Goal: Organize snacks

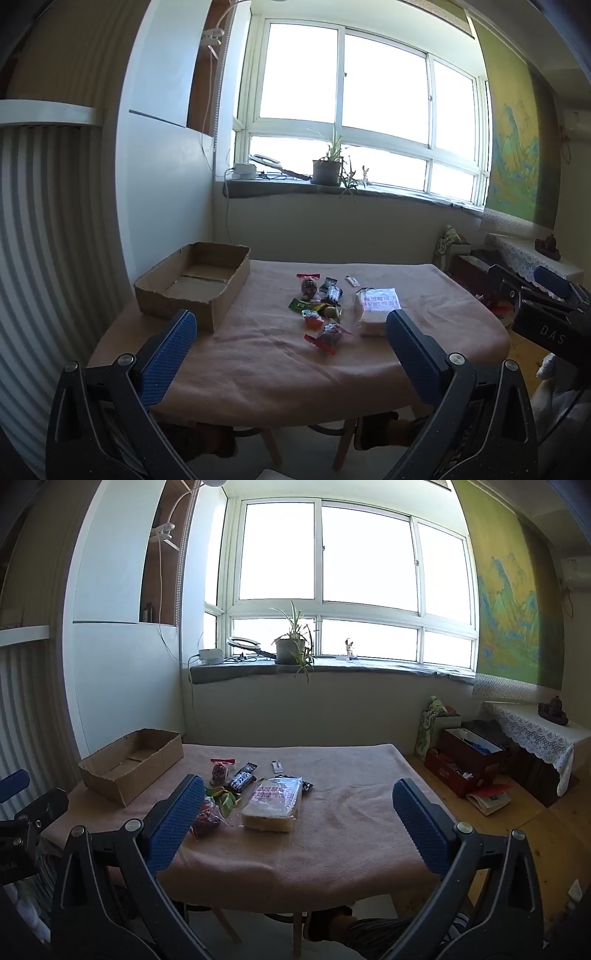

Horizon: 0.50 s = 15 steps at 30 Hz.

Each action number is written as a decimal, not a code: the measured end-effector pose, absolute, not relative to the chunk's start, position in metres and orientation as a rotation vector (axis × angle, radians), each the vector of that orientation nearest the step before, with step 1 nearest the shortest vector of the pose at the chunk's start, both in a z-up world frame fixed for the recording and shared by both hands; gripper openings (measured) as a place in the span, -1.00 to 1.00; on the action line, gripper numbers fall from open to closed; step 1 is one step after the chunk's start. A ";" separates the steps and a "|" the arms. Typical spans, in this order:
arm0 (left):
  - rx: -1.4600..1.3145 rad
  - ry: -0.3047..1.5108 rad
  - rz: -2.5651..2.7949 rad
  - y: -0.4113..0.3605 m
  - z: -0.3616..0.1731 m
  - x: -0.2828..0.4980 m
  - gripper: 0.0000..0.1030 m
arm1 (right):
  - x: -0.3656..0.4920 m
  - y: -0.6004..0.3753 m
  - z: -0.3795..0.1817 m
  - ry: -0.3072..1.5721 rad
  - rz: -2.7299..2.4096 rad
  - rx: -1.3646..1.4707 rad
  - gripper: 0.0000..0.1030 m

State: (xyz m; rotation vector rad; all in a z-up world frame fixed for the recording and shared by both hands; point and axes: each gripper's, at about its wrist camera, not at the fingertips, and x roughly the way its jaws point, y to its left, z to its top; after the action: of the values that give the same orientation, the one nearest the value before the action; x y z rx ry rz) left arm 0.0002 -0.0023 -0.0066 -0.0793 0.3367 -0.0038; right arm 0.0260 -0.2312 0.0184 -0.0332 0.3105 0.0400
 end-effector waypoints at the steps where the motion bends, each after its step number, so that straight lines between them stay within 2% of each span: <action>1: -0.078 0.336 -0.004 -0.003 -0.007 0.000 0.98 | 0.026 -0.231 0.019 0.310 0.039 -0.033 1.00; 15: -0.071 0.336 -0.016 -0.008 -0.004 -0.001 0.98 | 0.024 -0.233 0.021 0.305 0.038 -0.036 1.00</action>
State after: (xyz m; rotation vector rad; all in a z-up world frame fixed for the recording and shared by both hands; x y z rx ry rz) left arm -0.0008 -0.0083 -0.0041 -0.0713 0.3355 -0.0159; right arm 0.0239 -0.2328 0.0206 -0.0360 0.3048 0.0381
